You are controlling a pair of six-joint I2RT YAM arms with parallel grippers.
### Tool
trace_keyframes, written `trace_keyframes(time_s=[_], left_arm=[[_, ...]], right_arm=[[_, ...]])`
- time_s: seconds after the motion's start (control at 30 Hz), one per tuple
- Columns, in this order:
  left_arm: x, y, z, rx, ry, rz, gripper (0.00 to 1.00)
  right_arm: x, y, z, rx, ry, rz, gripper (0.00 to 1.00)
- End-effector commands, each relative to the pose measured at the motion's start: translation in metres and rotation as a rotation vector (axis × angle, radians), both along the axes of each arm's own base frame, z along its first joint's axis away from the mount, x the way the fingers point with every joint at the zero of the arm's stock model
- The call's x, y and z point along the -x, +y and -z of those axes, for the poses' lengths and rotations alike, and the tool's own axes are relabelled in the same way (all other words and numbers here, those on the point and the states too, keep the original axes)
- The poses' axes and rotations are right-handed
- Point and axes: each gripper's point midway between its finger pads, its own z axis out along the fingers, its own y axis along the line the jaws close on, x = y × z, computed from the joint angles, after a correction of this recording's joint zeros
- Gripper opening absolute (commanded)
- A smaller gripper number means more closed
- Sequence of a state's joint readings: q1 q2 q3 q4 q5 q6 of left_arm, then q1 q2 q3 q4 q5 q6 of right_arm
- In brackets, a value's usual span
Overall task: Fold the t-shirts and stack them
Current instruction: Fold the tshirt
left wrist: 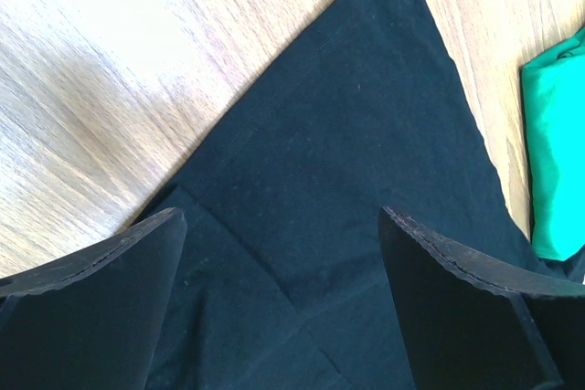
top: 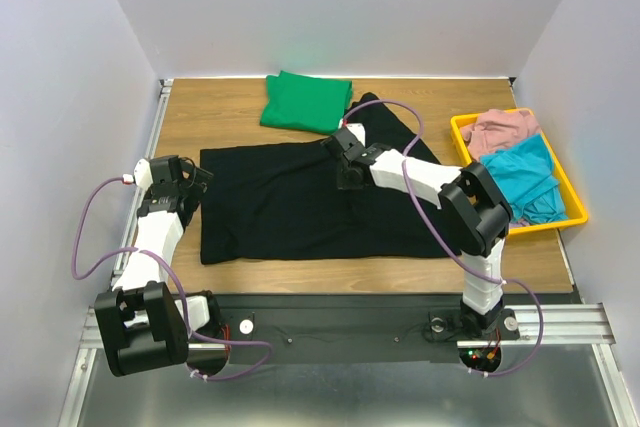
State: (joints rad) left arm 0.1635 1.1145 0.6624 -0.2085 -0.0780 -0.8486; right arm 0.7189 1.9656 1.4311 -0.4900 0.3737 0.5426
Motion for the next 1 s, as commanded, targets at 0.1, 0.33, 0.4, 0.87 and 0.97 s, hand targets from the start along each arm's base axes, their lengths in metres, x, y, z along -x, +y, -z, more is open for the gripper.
trace_keyframes(time_s=[0.1, 0.33, 0.4, 0.87, 0.97], left_arm=[[-0.005, -0.001, -0.013, -0.018, -0.049, 0.019, 0.98], [-0.006, -0.001, -0.013, -0.019, -0.049, 0.026, 0.98], [-0.007, -0.003, -0.013, -0.013, -0.050, 0.039, 0.98], [-0.016, -0.028, -0.020, 0.055, -0.123, 0.155, 0.99], [-0.021, -0.032, -0.022, 0.063, -0.139, 0.170, 0.99]], right_arm=[[-0.009, 0.039, -0.019, -0.085, -0.044, -0.089, 0.01], [-0.021, 0.036, -0.039, -0.092, -0.112, -0.022, 0.78], [-0.017, 0.032, -0.052, -0.110, -0.129, -0.017, 1.00], [0.047, -0.093, -0.022, -0.087, -0.080, 0.260, 1.00], [0.050, -0.115, -0.005, -0.073, -0.047, 0.308, 1.00]])
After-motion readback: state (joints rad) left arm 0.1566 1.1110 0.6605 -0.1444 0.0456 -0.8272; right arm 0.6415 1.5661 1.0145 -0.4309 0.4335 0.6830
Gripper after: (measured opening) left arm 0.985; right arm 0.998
